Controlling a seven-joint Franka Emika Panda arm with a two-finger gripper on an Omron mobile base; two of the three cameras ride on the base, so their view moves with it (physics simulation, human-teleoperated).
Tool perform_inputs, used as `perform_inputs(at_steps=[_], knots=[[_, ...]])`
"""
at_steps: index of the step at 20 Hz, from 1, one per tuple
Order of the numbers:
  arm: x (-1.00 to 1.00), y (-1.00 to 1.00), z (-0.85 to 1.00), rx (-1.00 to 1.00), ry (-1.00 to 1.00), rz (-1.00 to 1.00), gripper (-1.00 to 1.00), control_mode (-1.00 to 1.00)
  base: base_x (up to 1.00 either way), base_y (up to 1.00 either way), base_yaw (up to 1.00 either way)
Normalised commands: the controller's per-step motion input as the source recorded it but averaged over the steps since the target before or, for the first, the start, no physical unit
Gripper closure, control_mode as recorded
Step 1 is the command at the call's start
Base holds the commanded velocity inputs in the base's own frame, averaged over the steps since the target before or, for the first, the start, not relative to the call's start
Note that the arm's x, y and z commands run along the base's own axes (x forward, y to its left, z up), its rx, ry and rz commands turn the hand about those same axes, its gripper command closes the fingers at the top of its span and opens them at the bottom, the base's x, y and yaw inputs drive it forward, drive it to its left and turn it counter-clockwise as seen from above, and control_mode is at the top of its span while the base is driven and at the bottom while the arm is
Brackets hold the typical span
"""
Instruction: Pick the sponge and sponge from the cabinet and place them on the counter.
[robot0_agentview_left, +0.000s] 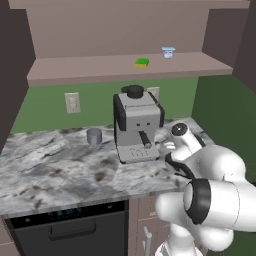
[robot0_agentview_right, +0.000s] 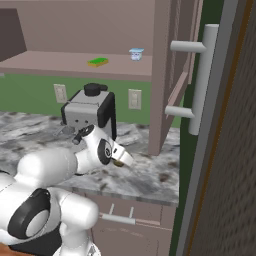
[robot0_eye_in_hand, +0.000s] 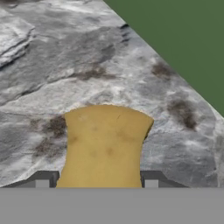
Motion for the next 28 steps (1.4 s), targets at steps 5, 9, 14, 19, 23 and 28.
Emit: perform_inputs(at_steps=[5, 9, 14, 19, 23, 28], knots=[[0.13, -0.17, -0.26, 0.00, 0.01, 0.00, 1.00, -1.00, 0.00, 0.00, 0.00], [0.15, -0.14, -0.21, 0.02, 0.05, 0.00, 1.00, -1.00, 0.00, 0.00, 0.00], [0.11, -0.10, -0.21, 0.01, 0.04, 0.00, 1.00, -1.00, 0.00, 0.00, 0.00], [0.15, -0.10, -0.22, 0.01, 0.05, 0.00, 1.00, -1.00, 0.00, 0.00, 0.00], [0.18, -0.08, -0.25, 0.00, 0.05, 0.00, 1.00, -1.00, 0.00, 0.00, 0.00], [0.21, -0.09, -0.29, 0.01, 0.04, 0.00, 1.00, -1.00, 0.00, 0.00, 0.00]])
